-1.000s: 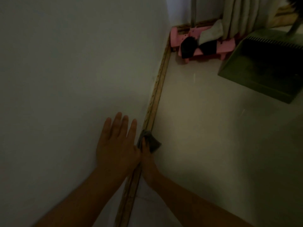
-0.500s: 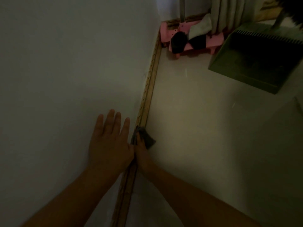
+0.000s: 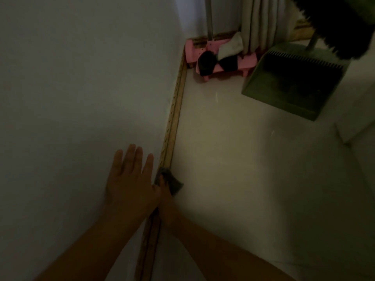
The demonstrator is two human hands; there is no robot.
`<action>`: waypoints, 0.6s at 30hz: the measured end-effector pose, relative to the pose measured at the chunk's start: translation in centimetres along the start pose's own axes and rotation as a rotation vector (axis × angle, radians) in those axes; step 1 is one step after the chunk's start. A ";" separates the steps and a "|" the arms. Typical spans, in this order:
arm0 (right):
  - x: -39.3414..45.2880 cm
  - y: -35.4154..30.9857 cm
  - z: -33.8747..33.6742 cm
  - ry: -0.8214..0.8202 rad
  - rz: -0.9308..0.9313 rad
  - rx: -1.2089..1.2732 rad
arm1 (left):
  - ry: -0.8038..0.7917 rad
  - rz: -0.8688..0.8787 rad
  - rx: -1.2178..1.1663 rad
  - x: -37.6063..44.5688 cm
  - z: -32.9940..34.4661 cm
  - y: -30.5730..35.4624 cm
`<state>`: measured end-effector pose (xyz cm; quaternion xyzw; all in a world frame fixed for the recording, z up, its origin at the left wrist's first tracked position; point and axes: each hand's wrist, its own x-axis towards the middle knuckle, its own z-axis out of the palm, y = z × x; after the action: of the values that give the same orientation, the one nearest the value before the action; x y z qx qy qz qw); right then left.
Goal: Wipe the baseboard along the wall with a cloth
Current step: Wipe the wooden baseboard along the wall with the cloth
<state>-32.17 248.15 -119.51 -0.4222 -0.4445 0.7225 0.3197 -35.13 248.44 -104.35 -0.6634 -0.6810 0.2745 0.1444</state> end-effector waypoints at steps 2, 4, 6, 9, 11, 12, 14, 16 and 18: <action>0.8 -0.7 -0.6 0.015 -0.044 -0.105 | 0.010 -0.014 -0.002 0.0 0.1 0.0; 1.9 -1.2 -1.5 0.032 -0.094 -0.123 | 0.030 -0.006 -0.007 0.1 0.1 -0.1; 2.3 -1.9 -2.3 0.027 -0.103 0.020 | 0.022 -0.009 -0.008 0.1 0.6 0.0; 2.4 -1.4 -2.3 0.059 -0.182 -0.074 | 0.022 -0.003 0.021 0.1 0.7 0.1; 1.5 0.5 -1.7 0.063 -0.151 -0.068 | 0.057 -0.023 0.010 0.1 0.7 0.3; 1.0 1.2 -1.2 0.043 -0.117 -0.042 | 0.059 -0.035 0.025 0.0 0.6 0.4; -0.1 1.8 -0.7 0.036 -0.028 0.027 | 0.043 -0.032 0.054 -0.2 0.6 0.6; -0.1 1.8 -0.6 0.043 0.038 0.075 | 0.087 -0.040 -0.037 -0.3 0.9 0.4; 0.0 1.1 -0.7 0.063 0.057 0.113 | 0.104 -0.046 -0.066 -0.4 0.9 0.1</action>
<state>-31.70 247.98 -120.66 -0.4384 -0.3807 0.7415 0.3363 -35.46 247.87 -105.06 -0.6654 -0.6962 0.2138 0.1640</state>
